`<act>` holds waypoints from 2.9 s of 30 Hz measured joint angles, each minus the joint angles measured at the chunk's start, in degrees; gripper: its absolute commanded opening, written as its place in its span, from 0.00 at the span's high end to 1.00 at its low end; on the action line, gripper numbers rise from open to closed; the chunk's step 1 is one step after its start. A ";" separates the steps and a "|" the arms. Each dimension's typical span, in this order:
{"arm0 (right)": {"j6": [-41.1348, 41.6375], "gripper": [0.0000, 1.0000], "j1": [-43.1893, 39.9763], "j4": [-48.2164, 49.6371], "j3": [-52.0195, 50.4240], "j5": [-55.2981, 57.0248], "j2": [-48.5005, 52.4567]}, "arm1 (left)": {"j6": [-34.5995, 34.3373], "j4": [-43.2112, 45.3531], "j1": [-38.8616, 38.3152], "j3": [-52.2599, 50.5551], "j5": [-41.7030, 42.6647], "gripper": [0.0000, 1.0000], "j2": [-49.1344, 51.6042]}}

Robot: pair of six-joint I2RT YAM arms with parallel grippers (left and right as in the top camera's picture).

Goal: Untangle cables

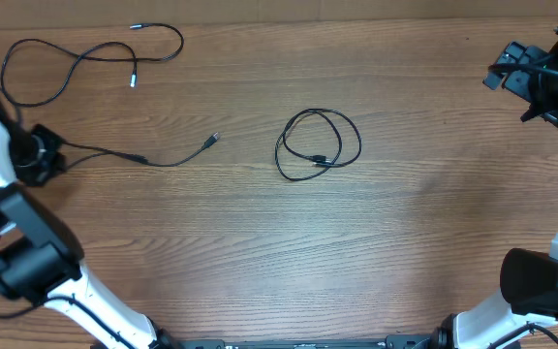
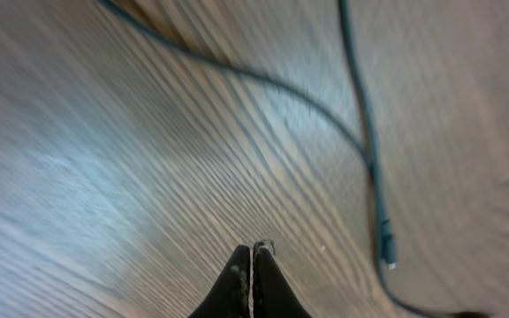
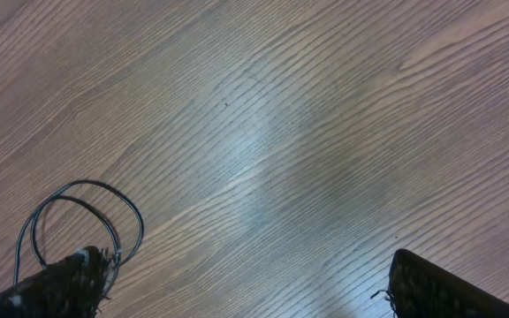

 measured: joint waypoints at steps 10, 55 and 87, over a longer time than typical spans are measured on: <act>0.00 0.00 0.02 0.00 0.00 -0.02 0.00 | 0.79 -1.70 -10.49 -0.02 1.66 0.96 9.90; 0.00 0.00 0.00 0.00 0.00 -0.02 0.00 | -4.74 5.18 -7.43 9.97 12.24 0.96 12.48; -0.02 0.00 0.00 0.00 0.00 -0.04 0.00 | -0.79 13.22 11.26 3.78 -13.77 0.96 12.41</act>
